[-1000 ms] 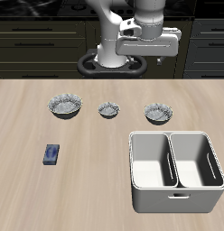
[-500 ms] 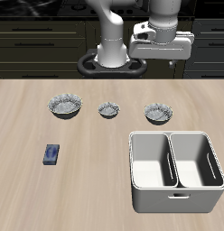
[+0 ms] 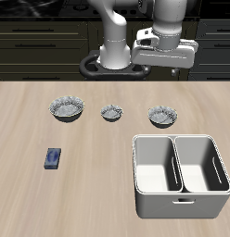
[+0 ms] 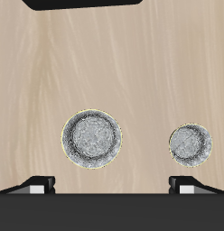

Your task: Stack the middle-sized bowl on the largest bowl

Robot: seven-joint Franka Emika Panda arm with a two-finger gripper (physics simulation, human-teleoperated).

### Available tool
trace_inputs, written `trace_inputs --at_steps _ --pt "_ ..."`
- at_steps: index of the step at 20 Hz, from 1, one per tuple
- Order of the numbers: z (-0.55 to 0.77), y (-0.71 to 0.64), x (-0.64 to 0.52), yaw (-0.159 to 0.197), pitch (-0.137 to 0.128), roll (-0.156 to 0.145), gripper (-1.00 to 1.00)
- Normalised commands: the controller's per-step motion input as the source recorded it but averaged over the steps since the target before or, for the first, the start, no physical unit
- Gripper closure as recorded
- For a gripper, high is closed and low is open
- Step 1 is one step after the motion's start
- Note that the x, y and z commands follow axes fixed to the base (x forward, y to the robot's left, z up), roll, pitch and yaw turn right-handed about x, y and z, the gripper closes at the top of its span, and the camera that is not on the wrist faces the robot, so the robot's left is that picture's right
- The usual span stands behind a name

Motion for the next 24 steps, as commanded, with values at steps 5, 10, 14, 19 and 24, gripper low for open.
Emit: trace_inputs --at_steps 5,10,14,19,24 --pt "-0.24 0.03 0.01 -0.003 0.002 -0.006 -1.00" --pt "-0.43 0.06 0.07 -0.009 0.053 0.013 -1.00" --pt "-0.39 0.06 -0.05 -0.001 0.034 -0.005 -1.00" --pt "-0.23 -0.06 -0.05 -0.026 0.012 0.007 -1.00" --pt "-0.21 -0.02 -0.03 -0.004 0.001 -0.019 -1.00"
